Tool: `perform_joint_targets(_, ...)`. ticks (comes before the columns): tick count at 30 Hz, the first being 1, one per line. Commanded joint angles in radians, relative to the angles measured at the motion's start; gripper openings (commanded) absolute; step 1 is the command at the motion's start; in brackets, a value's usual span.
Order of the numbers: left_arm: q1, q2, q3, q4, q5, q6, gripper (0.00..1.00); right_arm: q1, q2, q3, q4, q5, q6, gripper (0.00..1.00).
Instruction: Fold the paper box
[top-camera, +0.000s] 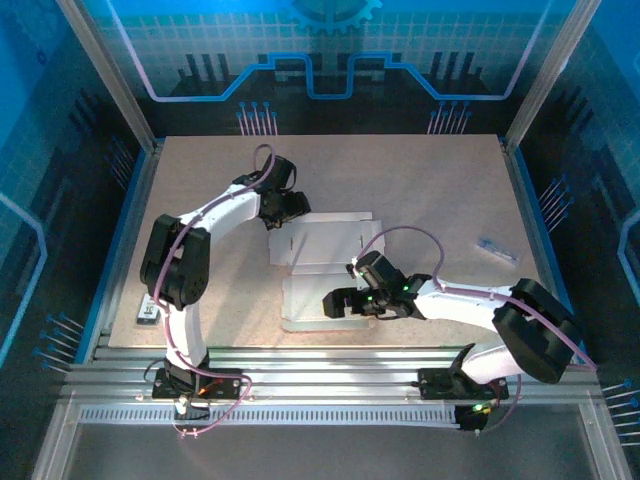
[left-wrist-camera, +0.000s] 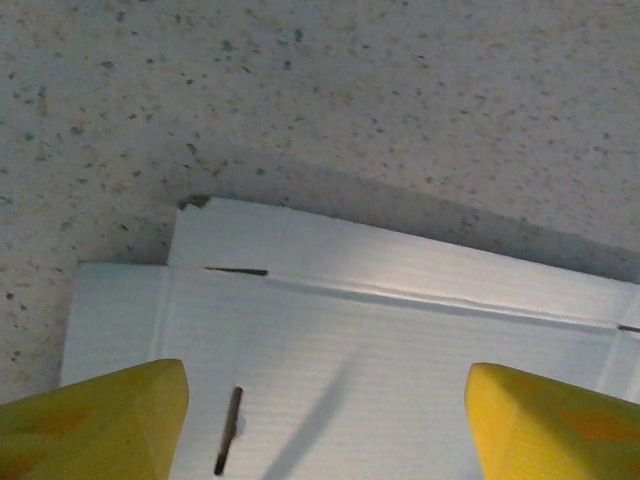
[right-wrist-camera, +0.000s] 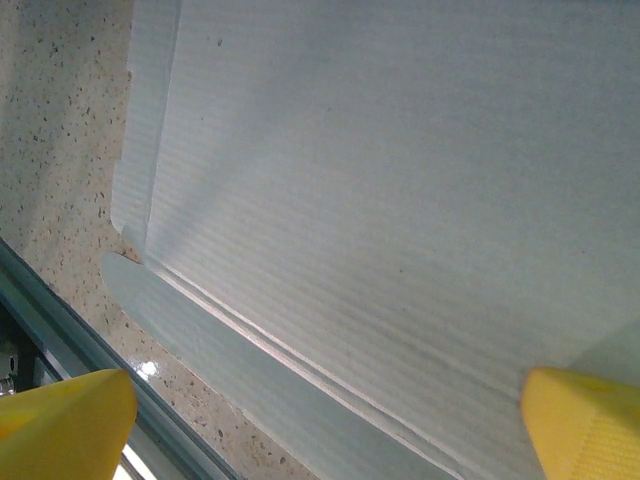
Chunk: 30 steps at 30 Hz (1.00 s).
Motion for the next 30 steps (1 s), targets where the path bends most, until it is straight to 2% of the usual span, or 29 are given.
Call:
perform_joint_targets(1, 0.024, 0.043, 0.053, -0.056, -0.036, 0.018, 0.74, 0.016, -0.021, -0.02, -0.028, 0.015, 0.016, 1.0)
perform_joint_targets(21, 0.06, 0.209, 0.188, -0.051, 0.066, 0.117, 0.77, 0.018, -0.032, -0.052, -0.009, 0.019, 0.02, 1.0)
perform_joint_targets(25, 0.06, 0.207, 0.175, 0.0, 0.136, 0.132, 0.77, 0.018, -0.031, -0.055, -0.01, 0.023, 0.017, 1.0)
perform_joint_targets(30, 0.059, 0.173, 0.157, 0.026, 0.146, 0.149, 0.76, 0.017, -0.015, -0.057, 0.006, 0.02, 0.023, 1.0)
